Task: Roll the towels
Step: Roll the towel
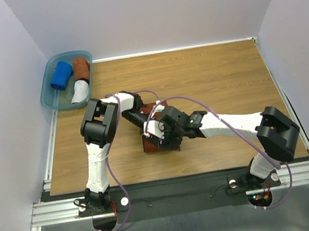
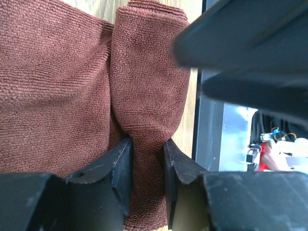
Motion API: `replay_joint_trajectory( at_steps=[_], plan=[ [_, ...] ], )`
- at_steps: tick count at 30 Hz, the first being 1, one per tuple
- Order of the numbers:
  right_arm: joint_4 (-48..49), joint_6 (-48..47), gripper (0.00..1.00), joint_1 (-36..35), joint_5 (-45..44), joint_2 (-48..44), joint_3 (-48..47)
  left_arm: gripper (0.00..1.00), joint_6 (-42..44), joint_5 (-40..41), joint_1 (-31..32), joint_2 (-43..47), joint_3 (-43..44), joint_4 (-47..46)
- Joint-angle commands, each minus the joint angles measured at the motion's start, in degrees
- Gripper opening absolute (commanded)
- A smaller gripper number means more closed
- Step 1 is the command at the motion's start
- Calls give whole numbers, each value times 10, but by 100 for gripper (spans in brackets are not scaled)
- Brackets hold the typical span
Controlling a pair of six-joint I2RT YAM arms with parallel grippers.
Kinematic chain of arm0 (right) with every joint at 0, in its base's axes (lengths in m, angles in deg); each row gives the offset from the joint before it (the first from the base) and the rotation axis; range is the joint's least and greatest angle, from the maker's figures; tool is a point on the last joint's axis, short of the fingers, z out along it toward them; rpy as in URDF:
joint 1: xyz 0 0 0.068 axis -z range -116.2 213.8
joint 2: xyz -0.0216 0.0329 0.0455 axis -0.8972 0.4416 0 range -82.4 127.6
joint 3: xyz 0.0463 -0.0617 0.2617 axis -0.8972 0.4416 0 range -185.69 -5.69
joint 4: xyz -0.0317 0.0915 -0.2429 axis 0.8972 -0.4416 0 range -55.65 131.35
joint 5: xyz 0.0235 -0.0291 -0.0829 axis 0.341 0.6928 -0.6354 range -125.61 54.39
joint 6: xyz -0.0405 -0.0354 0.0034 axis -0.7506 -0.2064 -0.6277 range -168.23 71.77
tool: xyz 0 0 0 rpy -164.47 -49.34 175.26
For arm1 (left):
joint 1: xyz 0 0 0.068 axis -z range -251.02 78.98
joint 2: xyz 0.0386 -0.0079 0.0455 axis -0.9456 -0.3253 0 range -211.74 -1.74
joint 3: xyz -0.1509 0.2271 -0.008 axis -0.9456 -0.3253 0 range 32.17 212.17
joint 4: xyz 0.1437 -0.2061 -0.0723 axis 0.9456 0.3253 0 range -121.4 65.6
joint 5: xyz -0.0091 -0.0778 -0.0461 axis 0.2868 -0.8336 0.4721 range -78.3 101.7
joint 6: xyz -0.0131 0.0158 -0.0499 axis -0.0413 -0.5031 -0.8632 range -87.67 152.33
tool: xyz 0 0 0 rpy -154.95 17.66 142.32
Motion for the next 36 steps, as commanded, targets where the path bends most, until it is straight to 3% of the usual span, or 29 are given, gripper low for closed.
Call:
replay_joint_trajectory(
  at_steps=[1, 4, 7, 8, 9, 11, 13, 18, 23, 24, 29, 34, 36],
  plan=[
    [82, -31, 78, -14, -31, 19, 5, 20, 42, 127, -6, -38, -3, -33],
    [88, -38, 73, -17, -23, 37, 13, 20, 41, 126, -11, -38, 2, -33],
    [88, -40, 61, -16, -14, 51, 22, 21, 44, 124, -16, -35, 6, -29],
    [88, -42, 53, -17, -12, 55, 25, 21, 44, 123, -18, -34, 7, -28],
    [87, -45, 38, -16, -9, 59, 32, 22, 46, 124, -19, -31, 9, -24],
    [85, -43, 24, -17, 5, 61, 38, 25, 48, 122, -22, -24, 8, -23],
    [64, -40, 1, -15, 33, 60, 38, 32, 53, 122, -26, -4, 4, -23],
    [-10, -15, 1, -7, 101, 76, 14, 52, 74, 141, -40, 75, -17, -22],
    [-61, 21, 1, 15, 170, 86, -1, 58, 83, 155, -101, 117, -1, -16],
    [-69, 31, 1, 18, 178, 92, -9, 64, 87, 153, -127, 126, 3, -12],
    [-122, 59, 1, 34, 236, 123, -58, 65, 91, 131, -211, 172, -2, -21],
    [-200, 88, 1, 48, 318, 194, -151, 65, 45, 120, -279, 314, -82, -140],
    [-221, 94, 1, 56, 338, 218, -178, 66, 27, 147, -279, 374, -153, -211]
  ],
)
